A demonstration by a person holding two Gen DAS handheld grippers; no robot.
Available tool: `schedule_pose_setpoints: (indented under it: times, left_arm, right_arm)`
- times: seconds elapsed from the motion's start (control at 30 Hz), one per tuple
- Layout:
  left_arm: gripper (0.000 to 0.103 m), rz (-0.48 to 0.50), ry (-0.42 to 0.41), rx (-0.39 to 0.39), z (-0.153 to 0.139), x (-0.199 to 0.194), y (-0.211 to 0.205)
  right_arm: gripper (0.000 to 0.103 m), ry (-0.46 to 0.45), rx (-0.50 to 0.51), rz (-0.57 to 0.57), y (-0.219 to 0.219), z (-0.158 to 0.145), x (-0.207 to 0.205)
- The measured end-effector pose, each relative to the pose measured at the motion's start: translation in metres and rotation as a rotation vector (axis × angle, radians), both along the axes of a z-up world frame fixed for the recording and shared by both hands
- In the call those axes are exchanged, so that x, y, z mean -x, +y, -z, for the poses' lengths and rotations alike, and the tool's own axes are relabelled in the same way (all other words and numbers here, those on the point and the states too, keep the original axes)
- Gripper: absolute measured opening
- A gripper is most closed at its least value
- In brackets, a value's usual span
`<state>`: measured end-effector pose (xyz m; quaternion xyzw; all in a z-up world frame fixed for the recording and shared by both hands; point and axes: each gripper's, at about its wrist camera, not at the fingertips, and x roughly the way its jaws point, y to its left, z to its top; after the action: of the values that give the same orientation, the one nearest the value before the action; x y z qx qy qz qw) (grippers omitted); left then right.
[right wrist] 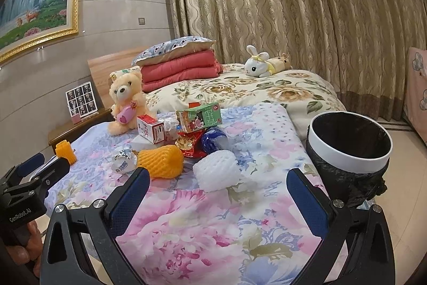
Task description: Collect trash
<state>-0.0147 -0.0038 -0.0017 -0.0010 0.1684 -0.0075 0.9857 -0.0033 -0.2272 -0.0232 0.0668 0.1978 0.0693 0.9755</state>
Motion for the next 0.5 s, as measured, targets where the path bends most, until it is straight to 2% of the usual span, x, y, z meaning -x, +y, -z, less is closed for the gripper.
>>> schedule_pose_setpoints:
  times: [0.5]
  left_arm:
    - [0.103,0.002,0.006,0.004,0.0022,-0.0010,0.0002]
  right_arm:
    - [0.103,0.005,-0.007,-0.004,0.0026,0.0027,0.0004]
